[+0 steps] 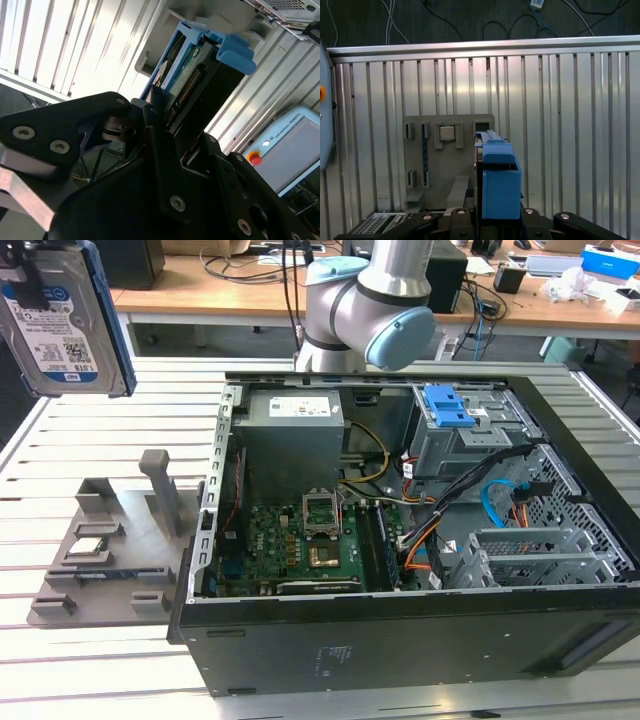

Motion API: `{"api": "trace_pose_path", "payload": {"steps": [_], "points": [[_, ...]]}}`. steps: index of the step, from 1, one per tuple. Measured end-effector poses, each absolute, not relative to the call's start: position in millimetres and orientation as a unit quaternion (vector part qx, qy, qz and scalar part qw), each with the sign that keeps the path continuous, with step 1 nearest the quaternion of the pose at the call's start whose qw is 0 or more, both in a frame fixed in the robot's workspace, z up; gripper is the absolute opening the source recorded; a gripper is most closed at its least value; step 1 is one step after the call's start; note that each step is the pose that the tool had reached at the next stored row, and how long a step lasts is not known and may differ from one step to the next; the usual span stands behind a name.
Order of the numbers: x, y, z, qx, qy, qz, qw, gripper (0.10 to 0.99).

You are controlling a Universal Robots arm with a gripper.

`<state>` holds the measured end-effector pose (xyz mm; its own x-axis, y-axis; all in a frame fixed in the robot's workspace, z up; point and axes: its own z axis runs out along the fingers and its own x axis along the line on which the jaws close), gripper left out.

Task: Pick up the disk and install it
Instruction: 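Pick up the disk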

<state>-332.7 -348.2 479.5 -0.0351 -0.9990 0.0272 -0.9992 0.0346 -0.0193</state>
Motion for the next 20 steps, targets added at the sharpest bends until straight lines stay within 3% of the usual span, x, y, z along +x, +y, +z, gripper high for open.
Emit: {"api": "trace_pose_path", "payload": {"steps": [14, 20], "points": [[-333, -348, 518, 0.695, -0.719, 0.016, 0.003, 0.357], [-331, -348, 520, 0.695, -0.719, 0.016, 0.003, 0.357]]}}
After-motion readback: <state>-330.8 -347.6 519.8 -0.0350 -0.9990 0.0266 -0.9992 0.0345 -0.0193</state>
